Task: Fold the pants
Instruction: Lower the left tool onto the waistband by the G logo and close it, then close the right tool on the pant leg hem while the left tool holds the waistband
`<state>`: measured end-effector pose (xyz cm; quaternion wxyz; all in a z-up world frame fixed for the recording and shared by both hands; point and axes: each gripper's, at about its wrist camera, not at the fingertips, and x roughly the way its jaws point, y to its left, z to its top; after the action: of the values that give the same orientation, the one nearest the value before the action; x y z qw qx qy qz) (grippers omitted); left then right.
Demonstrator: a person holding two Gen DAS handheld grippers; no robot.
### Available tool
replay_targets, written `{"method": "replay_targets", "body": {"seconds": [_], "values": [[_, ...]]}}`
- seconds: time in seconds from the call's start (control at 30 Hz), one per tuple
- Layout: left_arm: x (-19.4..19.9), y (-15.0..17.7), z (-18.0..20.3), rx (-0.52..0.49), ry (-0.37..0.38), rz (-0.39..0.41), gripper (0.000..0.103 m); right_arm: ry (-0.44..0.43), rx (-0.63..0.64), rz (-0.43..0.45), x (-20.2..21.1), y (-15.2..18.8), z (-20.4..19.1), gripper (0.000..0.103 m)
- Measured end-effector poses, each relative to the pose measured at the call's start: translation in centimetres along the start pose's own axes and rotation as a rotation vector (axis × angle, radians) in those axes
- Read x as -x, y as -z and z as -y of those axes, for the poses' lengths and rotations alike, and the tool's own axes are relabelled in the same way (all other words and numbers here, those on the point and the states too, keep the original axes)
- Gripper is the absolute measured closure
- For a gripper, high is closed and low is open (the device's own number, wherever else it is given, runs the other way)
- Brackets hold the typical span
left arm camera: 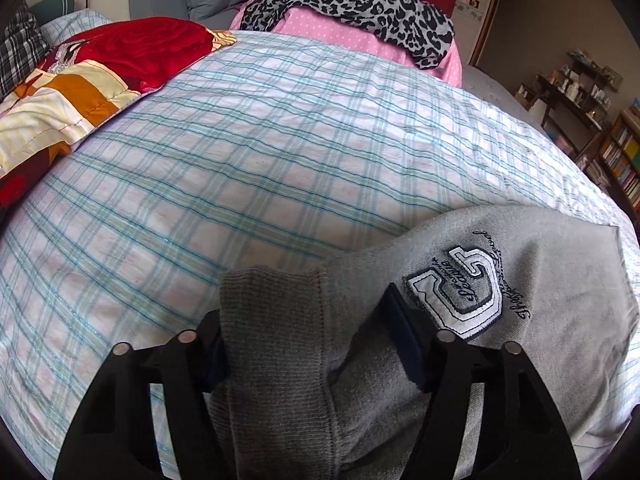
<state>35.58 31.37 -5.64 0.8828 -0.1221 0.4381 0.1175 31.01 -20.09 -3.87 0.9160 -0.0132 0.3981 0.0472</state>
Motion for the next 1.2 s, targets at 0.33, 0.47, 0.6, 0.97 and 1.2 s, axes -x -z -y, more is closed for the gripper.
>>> {"method": "replay_targets", "body": {"seconds": [0.33,0.47,0.6,0.97,1.2], "values": [[3.5,0.4,1.3,-0.003,0.148,0.083,0.075,-0.025,-0.051,-0.023,-4.9,-5.0,2.8,0.018],[5.4,0.4,2.2,-0.021,0.178,0.125,0.075,0.01,-0.071,-0.003,-7.0,-8.3,5.0,0.018],[6.6,0.3,2.2,-0.021,0.194,0.144,0.075,0.025,-0.109,-0.012,-10.1,-12.1,7.4,0.018],[6.2,0.2,1.5,0.011,0.191,0.138,0.075,0.065,-0.197,-0.04,-20.4,-21.2,12.0,0.018],[5.6,0.2,1.2,0.019,0.18,0.128,0.074,0.103,-0.213,-0.086,-26.3,-24.1,12.6,0.022]]}}
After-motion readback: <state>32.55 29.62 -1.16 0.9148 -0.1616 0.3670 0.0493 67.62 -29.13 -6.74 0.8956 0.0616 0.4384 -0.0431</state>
